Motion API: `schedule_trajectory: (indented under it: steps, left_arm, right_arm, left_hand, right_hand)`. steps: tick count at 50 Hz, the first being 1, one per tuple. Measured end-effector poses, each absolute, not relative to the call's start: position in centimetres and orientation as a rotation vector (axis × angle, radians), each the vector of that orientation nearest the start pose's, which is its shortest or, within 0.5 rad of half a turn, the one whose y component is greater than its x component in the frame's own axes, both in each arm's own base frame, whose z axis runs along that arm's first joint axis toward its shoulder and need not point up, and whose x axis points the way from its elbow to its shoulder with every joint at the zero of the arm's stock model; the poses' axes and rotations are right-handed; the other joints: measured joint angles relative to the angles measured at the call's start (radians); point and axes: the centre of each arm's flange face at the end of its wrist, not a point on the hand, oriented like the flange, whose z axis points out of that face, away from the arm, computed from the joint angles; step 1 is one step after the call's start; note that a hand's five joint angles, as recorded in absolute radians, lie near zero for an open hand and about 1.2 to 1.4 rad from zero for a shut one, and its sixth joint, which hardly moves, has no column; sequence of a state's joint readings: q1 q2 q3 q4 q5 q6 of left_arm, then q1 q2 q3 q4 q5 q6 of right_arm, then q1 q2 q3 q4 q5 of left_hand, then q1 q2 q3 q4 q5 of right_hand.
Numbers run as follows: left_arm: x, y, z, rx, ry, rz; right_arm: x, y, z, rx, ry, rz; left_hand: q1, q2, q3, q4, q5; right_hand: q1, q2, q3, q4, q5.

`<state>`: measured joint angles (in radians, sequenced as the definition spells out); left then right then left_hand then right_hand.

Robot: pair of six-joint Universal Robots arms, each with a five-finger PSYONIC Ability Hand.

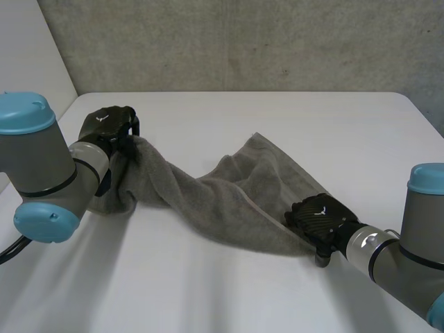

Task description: Fold the towel.

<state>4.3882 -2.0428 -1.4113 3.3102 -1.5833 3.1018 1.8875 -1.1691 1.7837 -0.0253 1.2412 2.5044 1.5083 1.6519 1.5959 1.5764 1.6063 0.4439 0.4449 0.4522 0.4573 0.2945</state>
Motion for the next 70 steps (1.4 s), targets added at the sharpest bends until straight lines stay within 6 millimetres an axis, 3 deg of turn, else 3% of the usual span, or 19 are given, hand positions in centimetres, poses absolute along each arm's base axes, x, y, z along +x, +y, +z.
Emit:
schedule_trajectory:
  steps: [12, 20, 30, 36, 38, 43, 47, 50, 53, 57, 62, 66, 70]
  left_arm:
    - [-24.9, -33.0, 20.4, 0.354, 2.546, -2.181]
    - [-24.9, -33.0, 20.4, 0.354, 2.546, -2.181]
    - [-25.0, -33.4, 21.5, 0.349, 2.507, -2.23]
    - [-25.3, -35.2, 25.1, 0.326, 2.367, -2.394]
    - [-25.5, -36.3, 27.5, 0.306, 2.274, -2.496]
    - [-26.0, -37.4, 31.8, 0.267, 2.093, -2.69]
    - [-25.9, -37.4, 34.4, 0.228, 1.964, -2.82]
    - [-25.5, -36.9, 35.5, 0.2, 1.9, -2.88]
    - [-24.8, -36.6, 34.6, 0.191, 1.925, -2.857]
    - [-23.9, -36.2, 31.3, 0.206, 2.065, -2.727]
    - [-23.0, -34.9, 26.0, 0.262, 2.309, -2.479]
    - [-22.3, -32.3, 20.5, 0.392, 2.521, -2.174]
    - [-21.4, -29.9, 16.9, 0.529, 2.601, -1.942]
  right_arm:
    - [24.9, -23.4, 12.9, -1.351, 2.217, -1.47]
    - [25.1, -23.7, 13.0, -1.318, 2.215, -1.482]
    - [25.8, -25.8, 15.1, -1.216, 2.182, -1.568]
    - [26.7, -29.8, 19.8, -1.142, 2.078, -1.813]
    - [27.2, -32.6, 23.7, -1.083, 1.99, -2.02]
    - [27.7, -35.9, 30.1, -0.95, 1.779, -2.37]
    - [28.4, -36.2, 33.2, -0.879, 1.614, -2.53]
    - [29.2, -35.4, 34.1, -0.865, 1.532, -2.57]
    - [29.9, -34.3, 33.4, -0.904, 1.542, -2.527]
    - [30.4, -32.9, 30.4, -1.033, 1.669, -2.367]
    - [30.6, -31.4, 25.2, -1.244, 1.885, -2.082]
    - [29.8, -29.9, 20.2, -1.43, 2.083, -1.786]
    - [28.9, -28.9, 17.5, -1.512, 2.187, -1.614]
  left_hand:
    - [0.0, 0.0, 0.0, 0.0, 0.0]
    - [0.0, 0.0, 0.0, 0.0, 0.0]
    - [0.0, 0.0, 0.0, 0.0, 0.0]
    - [0.0, 0.0, 0.0, 0.0, 0.0]
    - [0.0, 0.0, 0.0, 0.0, 0.0]
    - [0.0, 0.0, 0.0, 0.0, 0.0]
    - [0.0, 0.0, 0.0, 0.0, 0.0]
    - [0.0, 0.0, 0.0, 0.0, 0.0]
    - [0.0, 0.0, 0.0, 0.0, 0.0]
    - [0.0, 0.0, -0.001, 0.0, 0.0]
    - [0.0, 0.0, -0.001, 0.0, 0.0]
    - [0.0, 0.0, -0.001, 0.0, 0.0]
    - [0.0, 0.0, -0.001, 0.0, 0.0]
  right_hand:
    - [0.309, 0.309, 0.302, 0.295, 0.283]
    - [0.858, 0.841, 0.825, 0.826, 0.826]
    - [0.888, 0.873, 0.884, 0.883, 0.874]
    - [0.889, 0.873, 0.888, 0.883, 0.874]
    - [0.889, 0.873, 0.888, 0.883, 0.874]
    - [0.889, 0.873, 0.889, 0.883, 0.874]
    - [0.891, 0.873, 0.889, 0.883, 0.874]
    - [0.891, 0.873, 0.889, 0.883, 0.874]
    - [0.891, 0.873, 0.89, 0.883, 0.874]
    - [0.891, 0.873, 0.89, 0.883, 0.874]
    - [0.891, 0.873, 0.892, 0.883, 0.874]
    - [0.892, 0.873, 0.892, 0.883, 0.874]
    - [0.892, 0.873, 0.892, 0.883, 0.874]
